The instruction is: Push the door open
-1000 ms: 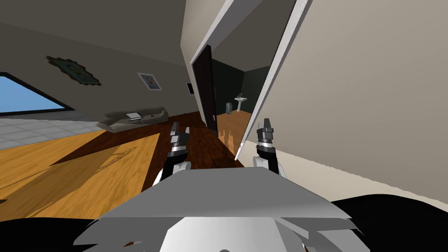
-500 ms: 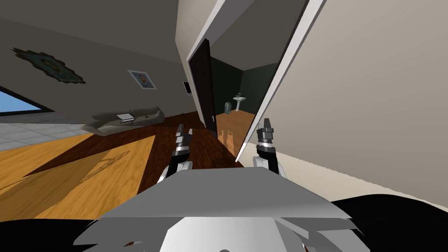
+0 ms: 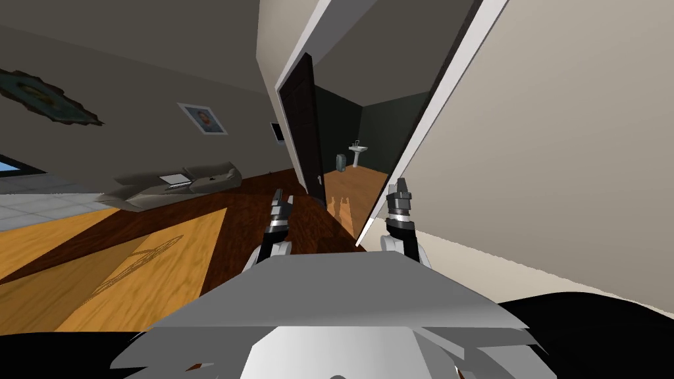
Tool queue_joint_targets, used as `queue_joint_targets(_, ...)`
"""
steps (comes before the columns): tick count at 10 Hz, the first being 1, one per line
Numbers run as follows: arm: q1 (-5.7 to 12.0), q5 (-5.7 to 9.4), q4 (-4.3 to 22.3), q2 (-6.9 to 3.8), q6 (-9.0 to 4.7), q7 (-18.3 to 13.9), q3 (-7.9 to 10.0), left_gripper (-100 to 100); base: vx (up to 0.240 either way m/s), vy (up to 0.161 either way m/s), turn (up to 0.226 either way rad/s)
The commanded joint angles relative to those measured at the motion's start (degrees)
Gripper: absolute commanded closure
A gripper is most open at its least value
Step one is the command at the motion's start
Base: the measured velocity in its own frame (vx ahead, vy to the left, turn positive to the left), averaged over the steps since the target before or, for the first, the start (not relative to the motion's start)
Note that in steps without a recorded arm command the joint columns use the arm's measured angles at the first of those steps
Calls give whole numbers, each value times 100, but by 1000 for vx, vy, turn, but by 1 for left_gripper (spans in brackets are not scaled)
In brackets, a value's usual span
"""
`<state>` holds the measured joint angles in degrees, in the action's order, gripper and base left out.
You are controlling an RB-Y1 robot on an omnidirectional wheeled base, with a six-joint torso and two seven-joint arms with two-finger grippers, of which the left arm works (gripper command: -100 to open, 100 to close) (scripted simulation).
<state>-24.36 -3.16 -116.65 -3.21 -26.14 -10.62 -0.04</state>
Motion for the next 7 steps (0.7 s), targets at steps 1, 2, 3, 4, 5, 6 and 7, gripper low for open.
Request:
queue_joint_targets(1,73,-55,177,-26,-52,-33,-8,-100,96,73,-72)
queue_joint_targets(2,119,-85,290,-43,-88,-52,-10,-100,89,64,-66)
queue_joint_targets(3,165,-116,403,-60,-125,-71,-11,-100,85,69,-66)
queue_joint_targets(4,211,-146,517,-77,-161,-90,-13,-100,84,65,-61)
queue_joint_targets(5,257,-176,630,-94,-197,-110,-15,-100,99,59,-63)
queue_joint_targets(6,303,-207,745,-110,-234,-129,-16,-100,89,57,-76)
queue_joint_targets(7,353,-240,870,-125,-274,-150,-18,-100,74,67,-63)
